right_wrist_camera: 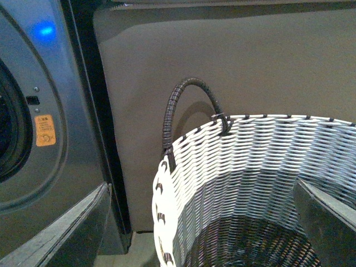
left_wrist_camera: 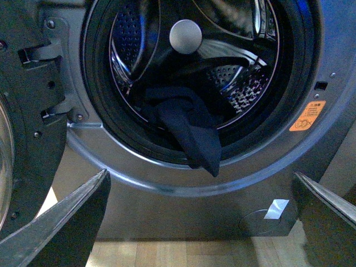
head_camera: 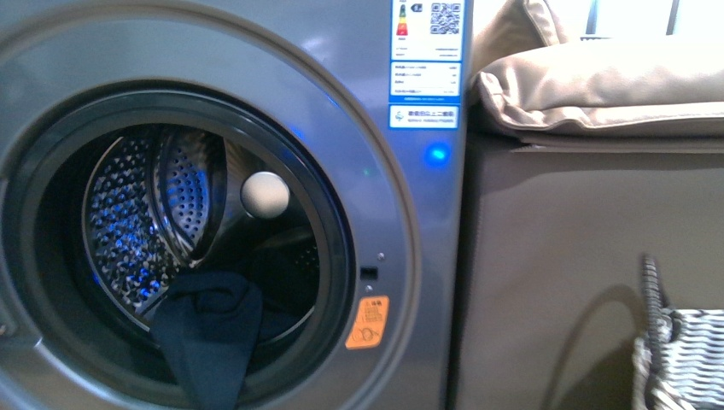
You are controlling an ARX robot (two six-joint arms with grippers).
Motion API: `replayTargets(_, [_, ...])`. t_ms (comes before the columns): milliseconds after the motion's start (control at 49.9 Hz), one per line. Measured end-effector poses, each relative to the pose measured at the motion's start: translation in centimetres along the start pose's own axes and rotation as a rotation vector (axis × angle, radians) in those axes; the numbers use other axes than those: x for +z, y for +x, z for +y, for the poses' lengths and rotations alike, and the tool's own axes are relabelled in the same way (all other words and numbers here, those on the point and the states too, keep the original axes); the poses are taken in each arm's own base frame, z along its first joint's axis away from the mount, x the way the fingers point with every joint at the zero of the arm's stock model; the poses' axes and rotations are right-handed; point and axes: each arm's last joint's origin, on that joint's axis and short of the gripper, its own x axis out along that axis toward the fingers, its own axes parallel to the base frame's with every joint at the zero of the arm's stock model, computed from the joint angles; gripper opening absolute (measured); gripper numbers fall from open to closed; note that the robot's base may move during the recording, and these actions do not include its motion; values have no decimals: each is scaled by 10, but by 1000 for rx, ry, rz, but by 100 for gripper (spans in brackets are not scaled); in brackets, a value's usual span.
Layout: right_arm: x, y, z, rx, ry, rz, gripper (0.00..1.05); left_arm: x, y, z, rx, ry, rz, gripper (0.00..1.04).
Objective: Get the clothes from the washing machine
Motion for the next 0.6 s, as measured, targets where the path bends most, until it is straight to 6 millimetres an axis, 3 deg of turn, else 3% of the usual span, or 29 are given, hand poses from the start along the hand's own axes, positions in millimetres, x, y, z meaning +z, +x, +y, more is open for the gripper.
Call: replayTargets(601, [0,0,0,-2,0,0,97,0,0,0,-2,0,1,98])
